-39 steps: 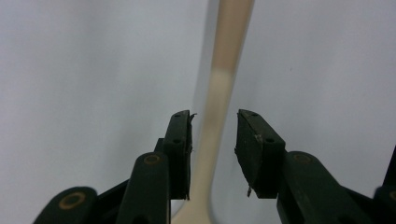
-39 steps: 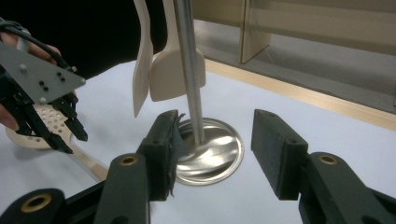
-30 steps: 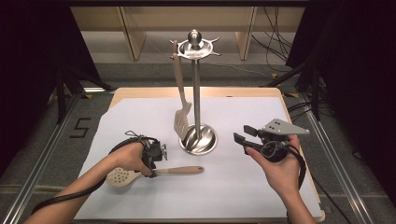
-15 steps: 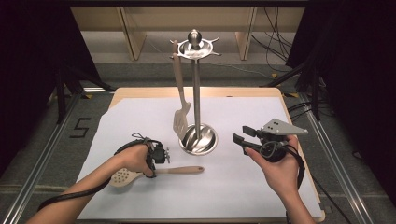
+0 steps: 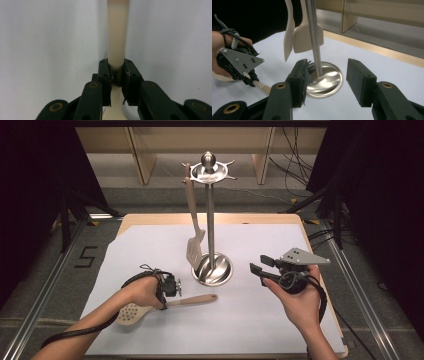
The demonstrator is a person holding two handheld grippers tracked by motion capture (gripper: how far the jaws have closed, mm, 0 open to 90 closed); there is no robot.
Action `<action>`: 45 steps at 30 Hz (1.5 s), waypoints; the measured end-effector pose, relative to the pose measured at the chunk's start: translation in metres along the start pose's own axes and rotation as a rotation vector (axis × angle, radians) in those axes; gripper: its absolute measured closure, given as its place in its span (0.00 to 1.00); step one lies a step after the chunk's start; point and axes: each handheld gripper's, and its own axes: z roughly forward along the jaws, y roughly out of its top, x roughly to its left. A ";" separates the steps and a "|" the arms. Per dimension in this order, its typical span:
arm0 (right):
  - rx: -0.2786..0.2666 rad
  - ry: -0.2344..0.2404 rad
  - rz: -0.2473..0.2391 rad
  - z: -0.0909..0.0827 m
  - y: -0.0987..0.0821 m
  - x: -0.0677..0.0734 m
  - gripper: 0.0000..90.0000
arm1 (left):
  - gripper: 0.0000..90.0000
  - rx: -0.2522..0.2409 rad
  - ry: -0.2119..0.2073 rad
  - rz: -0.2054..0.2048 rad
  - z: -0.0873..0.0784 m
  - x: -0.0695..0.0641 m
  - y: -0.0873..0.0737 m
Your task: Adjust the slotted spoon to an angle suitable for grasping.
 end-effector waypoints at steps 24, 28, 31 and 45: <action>0.008 -0.008 -0.007 0.000 0.000 0.001 0.58 | 0.87 -0.516 0.065 -0.099 -0.041 -0.026 -0.009; -0.009 -0.019 -0.036 0.001 0.000 0.000 0.58 | 0.87 -0.659 0.075 -0.175 -0.050 -0.035 -0.005; 0.001 -0.001 -0.028 0.002 0.000 0.003 0.58 | 0.87 -0.734 0.078 -0.216 -0.055 -0.038 -0.002; -0.008 0.082 -0.017 0.012 0.000 0.022 0.59 | 0.87 -0.941 0.099 -0.360 -0.068 -0.050 0.016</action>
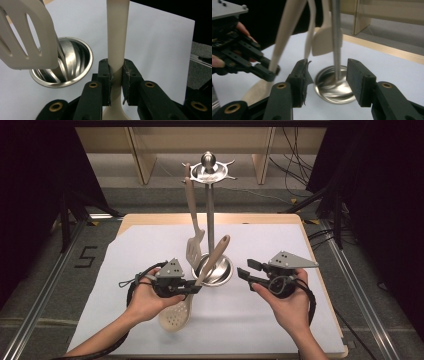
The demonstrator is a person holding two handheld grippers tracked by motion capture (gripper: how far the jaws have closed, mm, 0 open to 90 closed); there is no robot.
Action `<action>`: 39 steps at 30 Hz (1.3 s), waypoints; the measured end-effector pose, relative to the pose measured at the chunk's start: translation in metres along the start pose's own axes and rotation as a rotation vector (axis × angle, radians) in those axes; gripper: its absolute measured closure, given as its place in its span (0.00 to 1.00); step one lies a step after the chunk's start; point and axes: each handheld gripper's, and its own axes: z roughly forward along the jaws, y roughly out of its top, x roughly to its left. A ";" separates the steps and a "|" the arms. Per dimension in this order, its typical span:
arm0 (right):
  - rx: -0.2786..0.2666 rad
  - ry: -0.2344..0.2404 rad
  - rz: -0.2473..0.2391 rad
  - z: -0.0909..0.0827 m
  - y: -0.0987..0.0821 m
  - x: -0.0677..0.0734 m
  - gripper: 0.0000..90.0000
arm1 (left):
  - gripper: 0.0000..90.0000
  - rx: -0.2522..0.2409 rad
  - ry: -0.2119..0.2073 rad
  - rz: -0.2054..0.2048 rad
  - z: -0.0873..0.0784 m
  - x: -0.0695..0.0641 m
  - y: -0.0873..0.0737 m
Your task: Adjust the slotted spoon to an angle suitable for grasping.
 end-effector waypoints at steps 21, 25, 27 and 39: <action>-0.043 0.053 0.029 0.027 0.015 0.032 0.58 | 0.87 -0.030 0.042 0.052 0.016 -0.016 0.016; -0.039 0.045 0.061 0.029 0.017 0.034 0.58 | 0.87 -0.034 0.049 0.058 0.018 -0.020 0.018; -0.041 0.037 0.055 0.030 0.017 0.034 0.59 | 0.87 -0.022 0.064 0.094 0.018 -0.022 0.019; -0.097 0.053 0.112 0.023 0.020 0.033 0.78 | 0.87 -0.039 0.065 0.108 0.021 -0.025 0.023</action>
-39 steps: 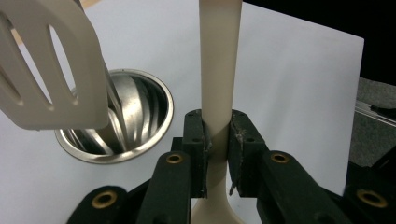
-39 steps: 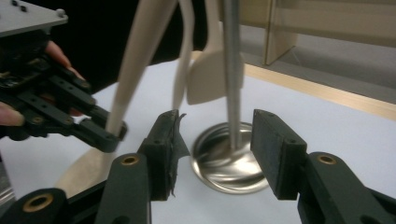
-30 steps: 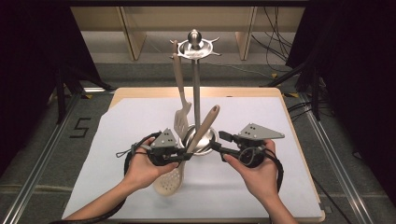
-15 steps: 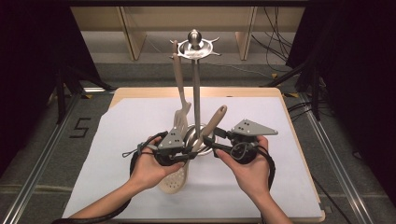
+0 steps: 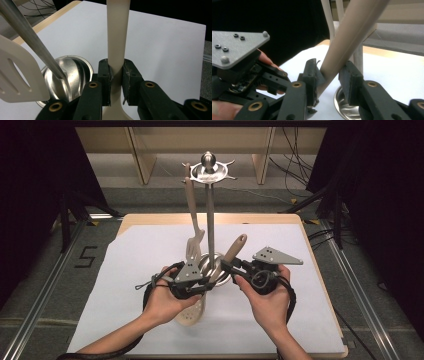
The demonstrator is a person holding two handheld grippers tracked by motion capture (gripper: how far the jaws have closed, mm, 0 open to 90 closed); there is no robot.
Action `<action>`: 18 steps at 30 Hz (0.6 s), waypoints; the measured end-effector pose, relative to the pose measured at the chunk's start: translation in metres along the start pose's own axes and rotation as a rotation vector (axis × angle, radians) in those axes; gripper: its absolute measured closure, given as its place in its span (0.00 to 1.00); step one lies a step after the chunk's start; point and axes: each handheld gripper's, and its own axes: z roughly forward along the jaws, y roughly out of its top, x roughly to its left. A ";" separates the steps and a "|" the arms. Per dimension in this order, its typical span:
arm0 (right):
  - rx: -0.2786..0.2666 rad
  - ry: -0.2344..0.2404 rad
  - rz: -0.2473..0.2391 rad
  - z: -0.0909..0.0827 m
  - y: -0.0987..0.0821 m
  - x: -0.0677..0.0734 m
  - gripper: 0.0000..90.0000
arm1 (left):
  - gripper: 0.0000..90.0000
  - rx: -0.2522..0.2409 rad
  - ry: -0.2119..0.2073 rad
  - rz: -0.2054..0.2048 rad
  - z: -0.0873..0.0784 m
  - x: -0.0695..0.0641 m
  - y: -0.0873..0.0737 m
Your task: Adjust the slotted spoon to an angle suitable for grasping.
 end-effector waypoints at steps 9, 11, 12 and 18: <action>0.008 0.065 -0.035 -0.003 0.007 0.006 0.85 | 0.86 -0.017 -0.016 -0.025 0.003 -0.003 0.001; 0.016 0.080 -0.057 -0.004 0.009 0.009 0.85 | 0.86 -0.016 -0.039 0.002 0.001 -0.001 0.003; 0.014 0.090 -0.064 -0.004 0.010 0.009 0.85 | 0.85 -0.024 -0.066 -0.007 0.000 0.000 0.004; 0.051 0.157 -0.175 -0.007 0.015 0.008 0.85 | 0.67 -0.068 -0.205 0.002 -0.011 0.008 0.010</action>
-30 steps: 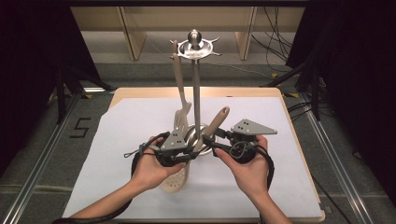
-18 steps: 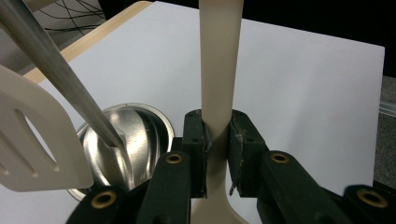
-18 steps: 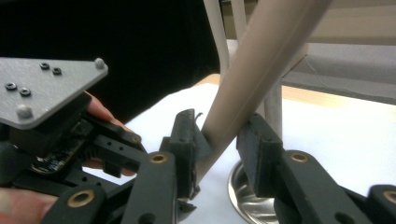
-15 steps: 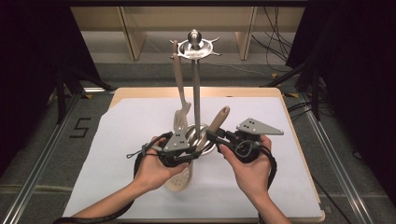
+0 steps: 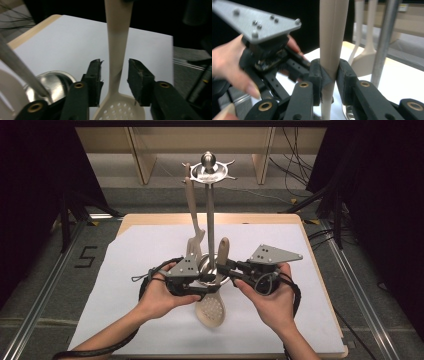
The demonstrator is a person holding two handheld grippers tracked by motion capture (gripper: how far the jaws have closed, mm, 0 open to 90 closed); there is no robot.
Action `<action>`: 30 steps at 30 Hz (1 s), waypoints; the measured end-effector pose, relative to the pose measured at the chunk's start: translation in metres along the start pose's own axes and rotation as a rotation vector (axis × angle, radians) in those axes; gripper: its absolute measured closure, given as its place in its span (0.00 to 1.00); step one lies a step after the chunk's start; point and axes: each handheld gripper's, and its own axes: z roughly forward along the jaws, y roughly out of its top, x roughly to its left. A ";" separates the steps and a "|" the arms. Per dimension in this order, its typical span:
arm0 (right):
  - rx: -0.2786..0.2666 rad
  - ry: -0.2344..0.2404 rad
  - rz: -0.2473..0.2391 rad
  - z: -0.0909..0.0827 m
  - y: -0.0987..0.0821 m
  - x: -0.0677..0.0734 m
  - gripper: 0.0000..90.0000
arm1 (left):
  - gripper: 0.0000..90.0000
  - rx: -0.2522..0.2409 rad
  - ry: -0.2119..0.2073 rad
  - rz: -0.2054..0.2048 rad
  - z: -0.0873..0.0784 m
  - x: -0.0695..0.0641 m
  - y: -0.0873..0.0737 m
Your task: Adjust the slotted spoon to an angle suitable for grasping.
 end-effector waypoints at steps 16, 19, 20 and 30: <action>-0.006 0.176 -0.092 -0.002 0.002 0.000 0.85 | 0.75 -0.043 -0.176 -0.005 -0.004 0.003 0.001; -0.017 0.189 -0.101 -0.003 0.003 -0.002 0.85 | 0.82 -0.049 -0.183 0.002 -0.003 0.003 0.000; -0.022 0.200 -0.095 -0.003 0.002 -0.003 0.85 | 0.84 -0.051 -0.190 0.001 -0.003 0.003 0.000; -0.059 0.177 -0.091 -0.004 0.002 -0.001 0.82 | 0.86 -0.028 -0.115 -0.011 -0.008 -0.003 0.007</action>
